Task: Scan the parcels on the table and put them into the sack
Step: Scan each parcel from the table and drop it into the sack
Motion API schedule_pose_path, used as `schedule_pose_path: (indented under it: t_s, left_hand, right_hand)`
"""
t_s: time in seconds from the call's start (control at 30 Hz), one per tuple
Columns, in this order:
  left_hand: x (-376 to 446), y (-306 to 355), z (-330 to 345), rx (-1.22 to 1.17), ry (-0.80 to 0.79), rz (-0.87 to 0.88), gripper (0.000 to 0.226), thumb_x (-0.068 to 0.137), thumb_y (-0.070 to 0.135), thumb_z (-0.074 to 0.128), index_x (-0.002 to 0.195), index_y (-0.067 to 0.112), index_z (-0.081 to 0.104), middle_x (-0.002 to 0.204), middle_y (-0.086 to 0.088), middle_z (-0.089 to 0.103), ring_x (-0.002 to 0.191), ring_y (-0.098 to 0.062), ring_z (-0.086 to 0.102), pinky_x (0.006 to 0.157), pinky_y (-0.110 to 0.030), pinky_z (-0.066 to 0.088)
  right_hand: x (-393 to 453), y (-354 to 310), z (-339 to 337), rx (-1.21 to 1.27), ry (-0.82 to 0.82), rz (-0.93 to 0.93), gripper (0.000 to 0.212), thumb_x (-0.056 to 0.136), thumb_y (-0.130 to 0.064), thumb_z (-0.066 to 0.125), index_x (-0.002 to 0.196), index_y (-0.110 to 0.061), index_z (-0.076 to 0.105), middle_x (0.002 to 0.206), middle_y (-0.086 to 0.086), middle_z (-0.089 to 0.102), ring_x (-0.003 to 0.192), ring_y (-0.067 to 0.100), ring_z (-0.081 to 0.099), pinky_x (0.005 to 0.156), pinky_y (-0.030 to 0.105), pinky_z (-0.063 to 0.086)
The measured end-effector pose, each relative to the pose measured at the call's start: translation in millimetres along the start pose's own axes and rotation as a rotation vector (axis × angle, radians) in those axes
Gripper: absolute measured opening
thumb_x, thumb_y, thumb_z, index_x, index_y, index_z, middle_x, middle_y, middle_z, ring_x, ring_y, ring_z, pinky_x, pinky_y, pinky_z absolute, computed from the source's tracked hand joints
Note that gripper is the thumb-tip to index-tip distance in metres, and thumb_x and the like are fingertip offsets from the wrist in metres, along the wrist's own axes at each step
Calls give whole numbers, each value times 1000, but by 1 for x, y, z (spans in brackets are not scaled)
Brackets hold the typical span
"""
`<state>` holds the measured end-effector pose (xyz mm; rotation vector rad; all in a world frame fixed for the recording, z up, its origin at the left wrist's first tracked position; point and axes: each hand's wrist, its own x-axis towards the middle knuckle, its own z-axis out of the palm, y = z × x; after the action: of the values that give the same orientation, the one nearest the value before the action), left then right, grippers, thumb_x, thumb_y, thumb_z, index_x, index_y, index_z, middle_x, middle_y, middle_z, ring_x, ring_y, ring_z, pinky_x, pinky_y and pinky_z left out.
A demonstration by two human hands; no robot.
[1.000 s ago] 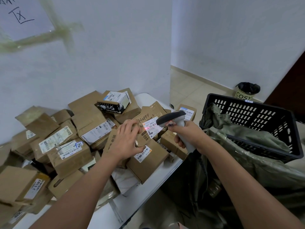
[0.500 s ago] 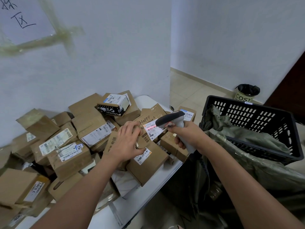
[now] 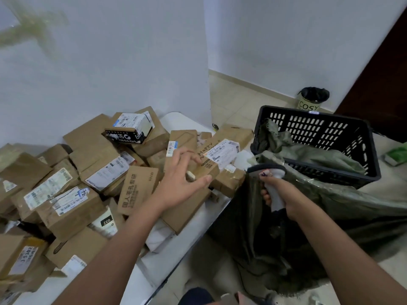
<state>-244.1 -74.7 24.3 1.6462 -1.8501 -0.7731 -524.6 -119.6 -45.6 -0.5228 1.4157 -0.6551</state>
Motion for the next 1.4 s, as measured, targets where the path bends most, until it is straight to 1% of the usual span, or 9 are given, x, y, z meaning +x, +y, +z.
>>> schedule_pose_path:
  t_s: [0.2, 0.33, 0.5, 0.67, 0.8, 0.93, 1.03, 1.27, 1.4]
  left_hand:
    - [8, 40, 72, -326, -520, -276, 28, 90, 54, 58, 110, 35, 56, 125, 7, 44, 109, -9, 52, 92, -31, 49]
    - [6, 23, 143, -661, -807, -693, 52, 87, 63, 57, 130, 34, 56, 133, -9, 52, 119, -29, 53, 100, -45, 48]
    - [-1, 2, 236, -760, -841, -1105, 79, 71, 66, 72, 135, 24, 52, 132, -16, 51, 118, -39, 51, 87, -60, 53]
    - [10, 0, 309, -818, -720, -1331, 82, 74, 70, 65, 137, 20, 49, 131, -20, 50, 114, -43, 50, 74, -59, 55]
    - [32, 9, 350, -879, -563, -1388, 88, 73, 78, 59, 139, 21, 47, 140, -17, 47, 124, -45, 47, 86, -65, 50]
    - [46, 25, 367, -859, -506, -1326, 62, 94, 49, 58, 146, 21, 40, 149, -8, 37, 133, -36, 40, 94, -57, 50]
    - [44, 22, 364, -847, -516, -1285, 49, 99, 26, 58, 144, 14, 44, 147, -8, 40, 123, -32, 48, 84, -49, 54]
    - [32, -14, 302, -661, -559, -1067, 34, 100, 27, 54, 132, 16, 52, 120, -2, 59, 106, -20, 61, 84, -35, 54]
    - [29, -27, 246, -601, -535, -980, 14, 101, 30, 53, 112, 23, 57, 124, -2, 60, 107, -18, 62, 93, -37, 52]
  right_hand:
    - [5, 68, -78, 168, 174, 229, 23, 95, -30, 61, 84, -10, 56, 57, 5, 51, 42, 14, 51, 40, 17, 42]
    - [1, 102, -116, 305, 313, 296, 24, 100, -28, 53, 89, -7, 55, 60, 7, 47, 50, 15, 48, 34, 13, 39]
    - [-5, 122, -152, 339, 374, 324, 20, 94, -24, 62, 87, -6, 55, 67, 7, 48, 58, 15, 46, 36, 15, 42]
    - [6, 132, -183, 332, 394, 365, 27, 93, -33, 64, 91, -7, 56, 70, 7, 51, 59, 17, 51, 43, 23, 45]
    - [10, 130, -201, 351, 379, 357, 26, 94, -31, 63, 88, -7, 54, 66, 7, 50, 56, 16, 49, 44, 24, 44]
    - [10, 127, -211, 341, 383, 357, 28, 93, -32, 65, 90, -6, 56, 70, 8, 53, 58, 17, 51, 45, 24, 47]
    - [11, 122, -209, 338, 376, 358, 29, 93, -33, 65, 86, -6, 56, 70, 8, 53, 58, 17, 52, 45, 23, 47]
    - [18, 95, -157, 277, 214, 295, 27, 93, -32, 65, 89, -5, 60, 66, 6, 56, 55, 15, 53, 47, 24, 47]
    - [22, 73, -113, 212, 68, 190, 30, 93, -37, 64, 93, -6, 63, 62, 4, 56, 51, 14, 52, 46, 24, 46]
